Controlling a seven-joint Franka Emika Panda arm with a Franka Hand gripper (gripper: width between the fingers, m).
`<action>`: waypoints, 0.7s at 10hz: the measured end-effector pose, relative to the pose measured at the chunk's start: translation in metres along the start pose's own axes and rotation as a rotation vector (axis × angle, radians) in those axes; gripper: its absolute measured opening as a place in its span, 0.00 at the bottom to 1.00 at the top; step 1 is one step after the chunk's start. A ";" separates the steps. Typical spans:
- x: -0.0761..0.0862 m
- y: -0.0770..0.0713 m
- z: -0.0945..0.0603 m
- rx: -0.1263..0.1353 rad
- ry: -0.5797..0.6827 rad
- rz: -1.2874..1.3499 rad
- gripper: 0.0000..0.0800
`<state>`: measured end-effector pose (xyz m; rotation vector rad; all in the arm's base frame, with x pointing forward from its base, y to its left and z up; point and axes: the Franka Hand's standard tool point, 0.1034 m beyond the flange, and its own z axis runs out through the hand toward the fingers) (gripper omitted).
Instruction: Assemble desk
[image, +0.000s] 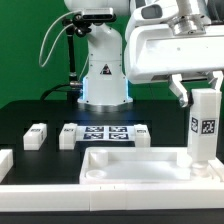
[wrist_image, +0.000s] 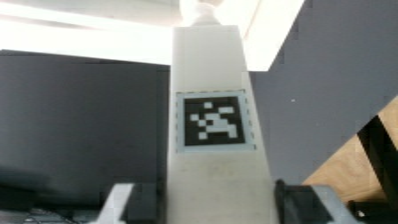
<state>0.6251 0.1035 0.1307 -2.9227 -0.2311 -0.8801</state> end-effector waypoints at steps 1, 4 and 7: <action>-0.004 -0.003 0.004 0.004 -0.007 -0.001 0.36; -0.011 -0.003 0.009 0.006 -0.020 -0.004 0.36; -0.010 -0.005 0.011 0.005 0.002 -0.006 0.36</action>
Offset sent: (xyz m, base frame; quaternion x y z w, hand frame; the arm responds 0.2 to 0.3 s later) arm 0.0007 -0.0003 -0.0065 0.0138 0.0001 0.0024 0.9999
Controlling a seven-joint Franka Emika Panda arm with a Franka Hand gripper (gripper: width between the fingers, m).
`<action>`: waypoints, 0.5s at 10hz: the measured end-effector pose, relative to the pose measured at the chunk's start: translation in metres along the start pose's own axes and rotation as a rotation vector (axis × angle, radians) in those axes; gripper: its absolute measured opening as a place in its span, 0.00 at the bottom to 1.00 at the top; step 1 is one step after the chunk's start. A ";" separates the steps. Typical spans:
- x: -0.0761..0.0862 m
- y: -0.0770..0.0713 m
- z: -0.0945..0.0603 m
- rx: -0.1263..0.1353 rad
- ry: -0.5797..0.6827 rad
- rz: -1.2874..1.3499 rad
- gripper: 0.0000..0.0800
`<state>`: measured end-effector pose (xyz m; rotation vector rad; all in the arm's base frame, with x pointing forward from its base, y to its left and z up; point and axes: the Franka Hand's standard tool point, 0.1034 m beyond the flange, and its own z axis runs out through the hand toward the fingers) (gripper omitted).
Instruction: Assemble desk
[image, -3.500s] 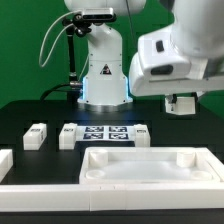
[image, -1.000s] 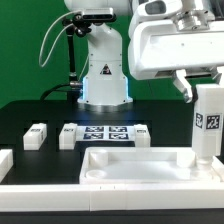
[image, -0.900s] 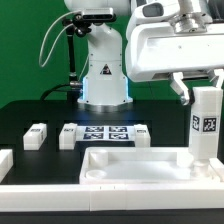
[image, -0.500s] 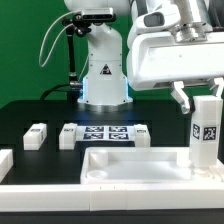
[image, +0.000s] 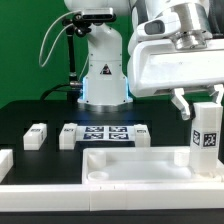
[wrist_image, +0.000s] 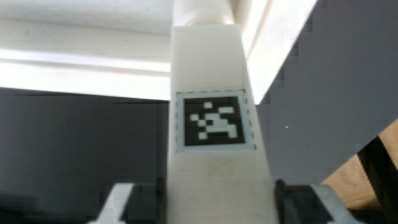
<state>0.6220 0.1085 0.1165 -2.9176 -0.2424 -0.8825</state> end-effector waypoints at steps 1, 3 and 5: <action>0.000 0.000 0.000 0.000 0.003 -0.001 0.36; 0.000 0.000 0.000 0.000 0.002 -0.001 0.48; 0.000 0.000 0.000 0.000 0.002 -0.001 0.77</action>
Offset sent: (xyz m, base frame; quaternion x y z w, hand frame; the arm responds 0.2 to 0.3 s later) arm 0.0000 0.0000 0.0000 0.0000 0.0000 0.0000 1.0000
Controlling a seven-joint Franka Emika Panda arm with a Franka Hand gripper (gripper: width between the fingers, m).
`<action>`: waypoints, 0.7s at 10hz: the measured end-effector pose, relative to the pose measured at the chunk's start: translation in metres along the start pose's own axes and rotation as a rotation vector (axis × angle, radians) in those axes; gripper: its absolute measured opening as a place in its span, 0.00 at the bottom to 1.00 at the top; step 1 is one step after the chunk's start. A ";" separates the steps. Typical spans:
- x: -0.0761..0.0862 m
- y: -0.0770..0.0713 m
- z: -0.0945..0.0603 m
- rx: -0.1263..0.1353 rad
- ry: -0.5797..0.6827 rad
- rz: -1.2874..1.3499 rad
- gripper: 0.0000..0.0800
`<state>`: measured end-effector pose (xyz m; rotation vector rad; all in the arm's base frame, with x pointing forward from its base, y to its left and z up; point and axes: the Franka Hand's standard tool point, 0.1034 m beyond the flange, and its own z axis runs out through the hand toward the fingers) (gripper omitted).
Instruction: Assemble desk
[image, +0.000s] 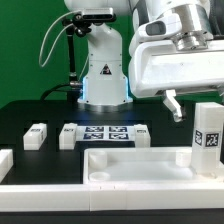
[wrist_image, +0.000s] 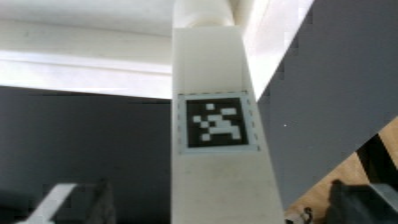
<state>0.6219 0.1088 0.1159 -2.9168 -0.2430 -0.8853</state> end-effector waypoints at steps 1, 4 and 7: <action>0.000 0.000 0.000 0.000 0.000 0.000 0.80; 0.000 0.000 0.000 0.000 0.000 0.000 0.81; 0.015 -0.005 -0.001 0.019 -0.069 0.002 0.81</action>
Offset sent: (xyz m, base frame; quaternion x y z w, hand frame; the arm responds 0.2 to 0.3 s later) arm 0.0000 0.0000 0.0000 0.0000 0.0000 0.0000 1.0000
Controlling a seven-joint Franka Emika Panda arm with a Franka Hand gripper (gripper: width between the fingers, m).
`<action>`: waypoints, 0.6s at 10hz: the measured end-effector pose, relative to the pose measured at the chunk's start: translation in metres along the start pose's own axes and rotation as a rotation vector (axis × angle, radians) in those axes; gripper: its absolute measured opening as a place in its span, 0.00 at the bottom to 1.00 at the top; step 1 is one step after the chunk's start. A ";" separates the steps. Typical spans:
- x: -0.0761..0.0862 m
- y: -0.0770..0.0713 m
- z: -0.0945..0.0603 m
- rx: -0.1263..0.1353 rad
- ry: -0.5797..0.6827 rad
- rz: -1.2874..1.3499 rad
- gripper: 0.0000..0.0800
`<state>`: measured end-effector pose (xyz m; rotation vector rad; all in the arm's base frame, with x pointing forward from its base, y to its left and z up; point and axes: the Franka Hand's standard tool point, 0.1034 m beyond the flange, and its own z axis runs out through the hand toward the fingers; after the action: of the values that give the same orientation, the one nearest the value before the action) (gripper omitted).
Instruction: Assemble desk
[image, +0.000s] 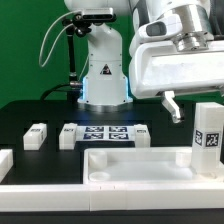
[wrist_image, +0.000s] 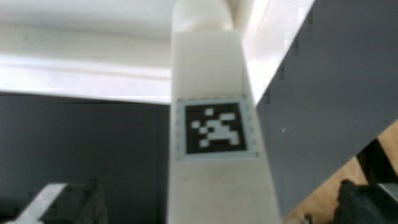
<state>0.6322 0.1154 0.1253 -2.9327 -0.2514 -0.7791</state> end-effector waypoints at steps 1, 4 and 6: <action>0.012 -0.003 -0.001 0.011 -0.035 0.007 0.81; 0.014 -0.007 0.001 0.027 -0.118 0.013 0.81; 0.011 0.003 0.002 0.032 -0.231 0.025 0.81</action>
Offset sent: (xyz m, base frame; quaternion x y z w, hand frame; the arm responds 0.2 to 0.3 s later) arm 0.0086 -0.0070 -0.0002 -0.0150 -0.1375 -0.0012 0.9904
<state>0.6432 0.1144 0.1287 -2.9876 -0.2417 -0.4275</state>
